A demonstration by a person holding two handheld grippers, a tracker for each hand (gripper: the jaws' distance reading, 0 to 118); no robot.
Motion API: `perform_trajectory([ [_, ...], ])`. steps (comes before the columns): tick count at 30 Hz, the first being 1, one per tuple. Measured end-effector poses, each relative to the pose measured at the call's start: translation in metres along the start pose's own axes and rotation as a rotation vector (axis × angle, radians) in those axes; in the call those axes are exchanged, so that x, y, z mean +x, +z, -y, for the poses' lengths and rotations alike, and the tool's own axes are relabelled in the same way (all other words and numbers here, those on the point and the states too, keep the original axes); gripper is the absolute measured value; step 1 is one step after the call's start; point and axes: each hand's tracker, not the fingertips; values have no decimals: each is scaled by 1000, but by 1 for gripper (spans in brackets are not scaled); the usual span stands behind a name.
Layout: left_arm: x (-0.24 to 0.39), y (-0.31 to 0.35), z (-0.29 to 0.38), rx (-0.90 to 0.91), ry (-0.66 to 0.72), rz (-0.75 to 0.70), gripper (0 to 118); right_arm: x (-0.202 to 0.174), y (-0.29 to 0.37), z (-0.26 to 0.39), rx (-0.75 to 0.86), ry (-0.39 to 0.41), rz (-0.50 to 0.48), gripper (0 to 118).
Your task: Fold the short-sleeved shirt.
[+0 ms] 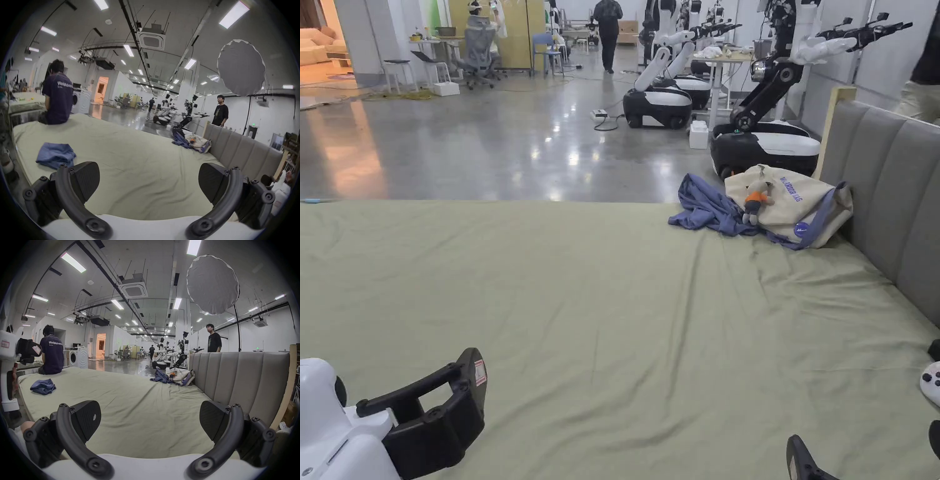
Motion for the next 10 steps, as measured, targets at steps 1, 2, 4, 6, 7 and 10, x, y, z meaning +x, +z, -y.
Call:
perform_trajectory([
  [1, 1, 0, 0, -3, -8, 9, 118, 0, -1, -1, 0, 0, -2, 118],
  [2, 3, 2, 0, 0, -49, 41, 118, 0, -1, -1, 1, 2, -3, 118],
  [4, 5, 0, 1, -2, -74, 70, 118, -1, 0, 0, 3, 8, -1, 118],
  [6, 7, -2, 2, -14, -63, 49, 118, -1, 0, 0, 5, 11, -2, 118],
  [7, 8, -2, 3, 22, -76, 1, 118, -2, 1, -1, 10, 13, -2, 118],
  [10, 14, 3, 4, 43, -115, -101, 118, -1, 3, -4, 19, 19, -5, 118],
])
